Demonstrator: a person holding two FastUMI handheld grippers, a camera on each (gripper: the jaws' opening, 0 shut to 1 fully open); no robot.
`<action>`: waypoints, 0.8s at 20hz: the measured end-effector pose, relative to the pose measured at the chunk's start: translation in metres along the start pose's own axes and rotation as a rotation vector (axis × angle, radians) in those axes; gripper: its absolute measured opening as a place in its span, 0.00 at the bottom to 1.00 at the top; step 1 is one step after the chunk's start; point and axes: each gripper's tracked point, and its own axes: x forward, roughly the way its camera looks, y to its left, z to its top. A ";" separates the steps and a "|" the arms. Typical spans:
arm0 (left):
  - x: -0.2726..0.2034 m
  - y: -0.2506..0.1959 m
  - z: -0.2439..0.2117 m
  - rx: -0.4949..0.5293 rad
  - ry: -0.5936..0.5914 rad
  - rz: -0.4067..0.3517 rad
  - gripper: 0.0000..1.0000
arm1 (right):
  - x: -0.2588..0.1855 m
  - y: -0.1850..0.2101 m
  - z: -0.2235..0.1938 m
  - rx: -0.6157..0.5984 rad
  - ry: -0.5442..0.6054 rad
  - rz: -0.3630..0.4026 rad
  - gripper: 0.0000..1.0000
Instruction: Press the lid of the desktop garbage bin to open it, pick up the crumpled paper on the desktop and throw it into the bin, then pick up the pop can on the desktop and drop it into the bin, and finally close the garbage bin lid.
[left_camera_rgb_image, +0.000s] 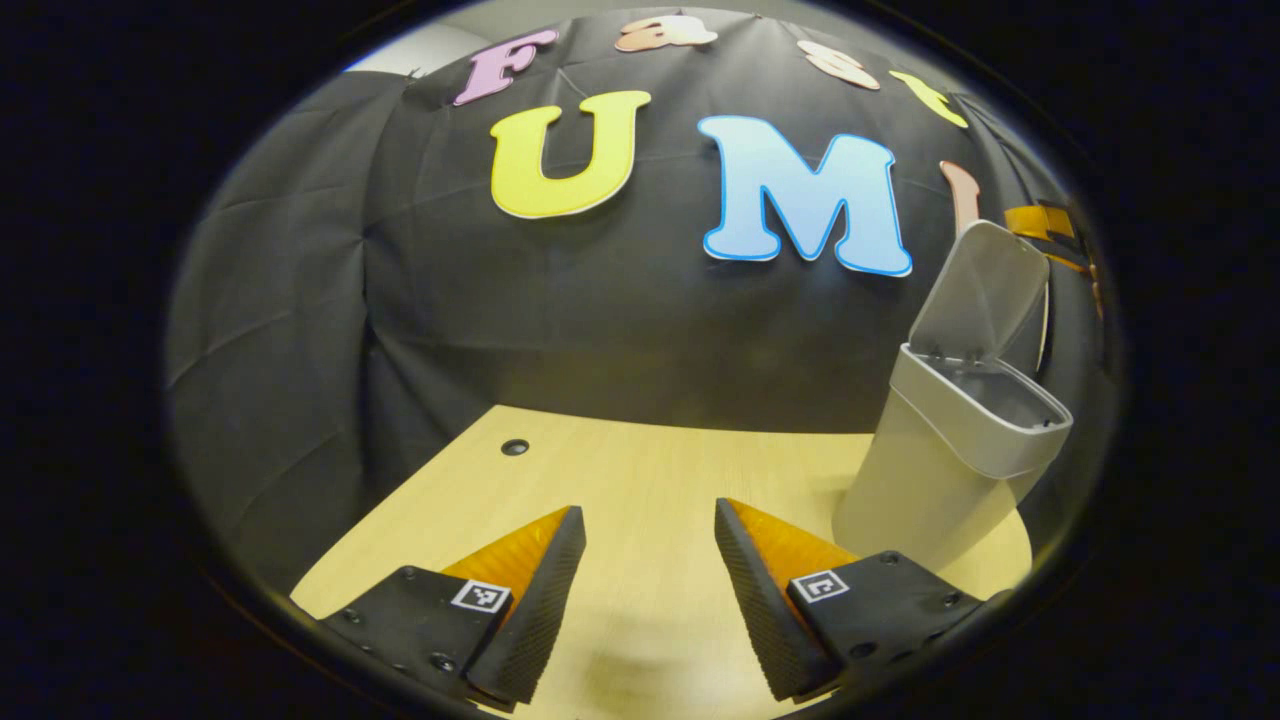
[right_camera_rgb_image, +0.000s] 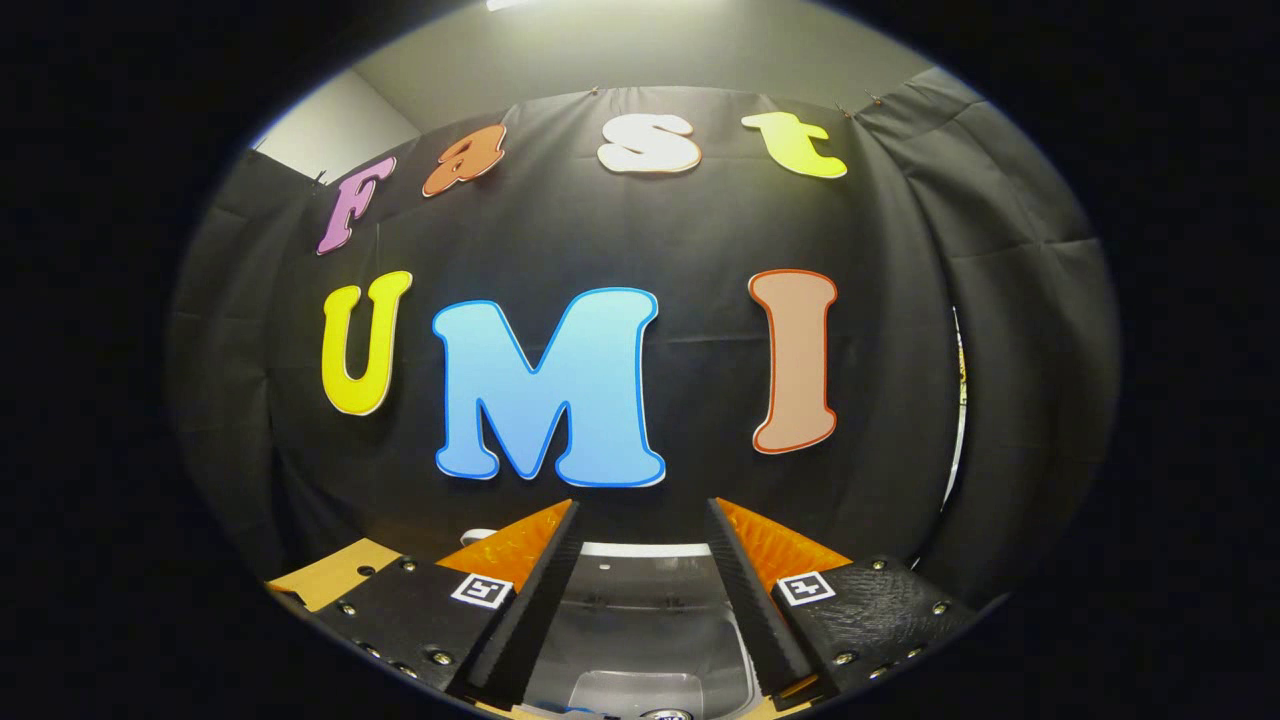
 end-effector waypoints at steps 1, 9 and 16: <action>-0.001 -0.001 0.000 0.001 0.000 -0.003 0.86 | -0.003 0.001 -0.004 -0.001 0.008 0.005 0.81; -0.007 -0.013 -0.001 0.017 0.001 -0.020 0.87 | -0.019 0.007 -0.070 0.013 0.194 0.041 0.81; -0.011 -0.012 -0.004 0.021 0.009 -0.011 0.87 | -0.023 0.009 -0.117 0.028 0.294 0.051 0.81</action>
